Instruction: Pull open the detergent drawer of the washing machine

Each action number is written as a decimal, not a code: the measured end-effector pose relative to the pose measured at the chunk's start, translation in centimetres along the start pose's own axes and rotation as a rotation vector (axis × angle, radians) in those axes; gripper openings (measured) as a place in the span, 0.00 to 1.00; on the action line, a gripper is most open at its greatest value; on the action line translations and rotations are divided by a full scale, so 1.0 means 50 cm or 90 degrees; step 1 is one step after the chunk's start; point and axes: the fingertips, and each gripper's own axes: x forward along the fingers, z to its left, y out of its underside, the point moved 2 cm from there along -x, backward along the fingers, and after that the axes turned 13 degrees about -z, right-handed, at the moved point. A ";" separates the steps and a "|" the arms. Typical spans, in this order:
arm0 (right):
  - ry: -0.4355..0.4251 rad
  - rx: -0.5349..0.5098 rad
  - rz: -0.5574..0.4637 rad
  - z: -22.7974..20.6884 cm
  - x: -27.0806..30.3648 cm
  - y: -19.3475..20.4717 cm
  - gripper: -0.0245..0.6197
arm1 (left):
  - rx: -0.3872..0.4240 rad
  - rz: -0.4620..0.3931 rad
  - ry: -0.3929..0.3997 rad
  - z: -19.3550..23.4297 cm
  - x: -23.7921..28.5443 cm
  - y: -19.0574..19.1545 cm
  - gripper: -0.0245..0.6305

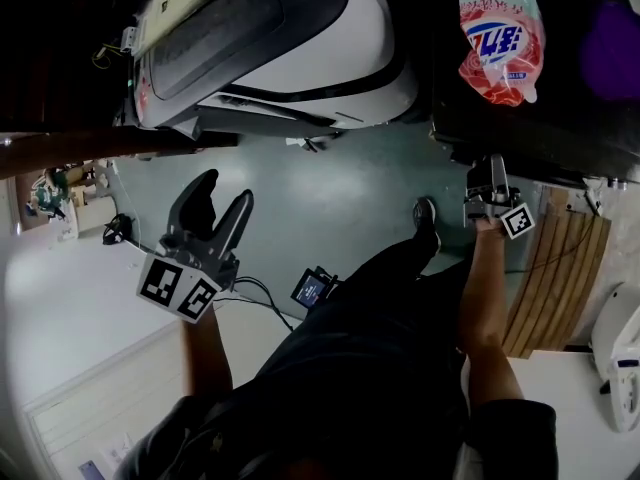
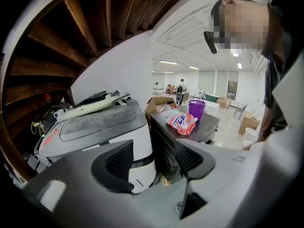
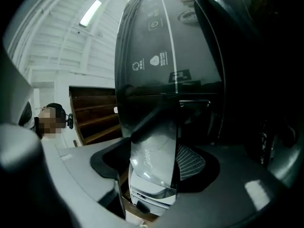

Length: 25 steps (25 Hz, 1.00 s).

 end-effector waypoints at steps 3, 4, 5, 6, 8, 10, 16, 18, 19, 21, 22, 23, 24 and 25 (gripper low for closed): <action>-0.002 -0.008 -0.056 0.002 0.002 -0.002 0.48 | -0.005 0.010 0.004 -0.001 0.005 0.013 0.51; -0.004 -0.010 -0.069 0.001 0.004 -0.002 0.48 | -0.005 0.013 0.004 -0.001 0.007 0.017 0.51; -0.005 -0.010 -0.075 0.000 0.004 -0.002 0.48 | -0.005 0.015 0.005 -0.001 0.009 0.020 0.51; -0.006 -0.009 -0.075 -0.001 0.003 -0.002 0.48 | -0.005 0.016 0.006 -0.002 0.010 0.023 0.52; -0.005 -0.004 -0.065 -0.004 0.001 -0.004 0.48 | -0.007 0.018 0.010 -0.004 0.012 0.025 0.51; -0.002 0.004 -0.059 -0.005 0.001 -0.004 0.48 | -0.007 0.019 0.012 -0.006 0.012 0.029 0.51; -0.002 0.018 -0.066 0.014 -0.043 0.001 0.47 | -0.018 0.021 0.008 -0.002 0.011 0.035 0.51; -0.003 0.021 -0.051 0.035 -0.083 0.004 0.47 | -0.021 0.019 0.012 -0.004 0.018 0.036 0.51; 0.000 0.026 -0.038 0.046 -0.102 0.007 0.47 | -0.022 0.019 0.015 -0.007 0.021 0.037 0.51; 0.011 0.037 -0.006 0.064 -0.130 0.012 0.47 | -0.026 0.016 0.022 -0.016 0.029 0.039 0.52; 0.021 0.043 0.006 0.071 -0.141 0.014 0.47 | -0.028 0.013 0.026 -0.022 0.034 0.038 0.51; 0.033 0.051 0.009 0.077 -0.153 0.015 0.47 | -0.029 0.011 0.031 -0.028 0.040 0.037 0.51; 0.045 0.059 0.005 0.080 -0.163 0.013 0.47 | -0.029 0.009 0.037 -0.035 0.047 0.036 0.51; 0.053 0.064 -0.002 0.082 -0.172 0.011 0.46 | -0.028 0.008 0.043 -0.042 0.053 0.034 0.51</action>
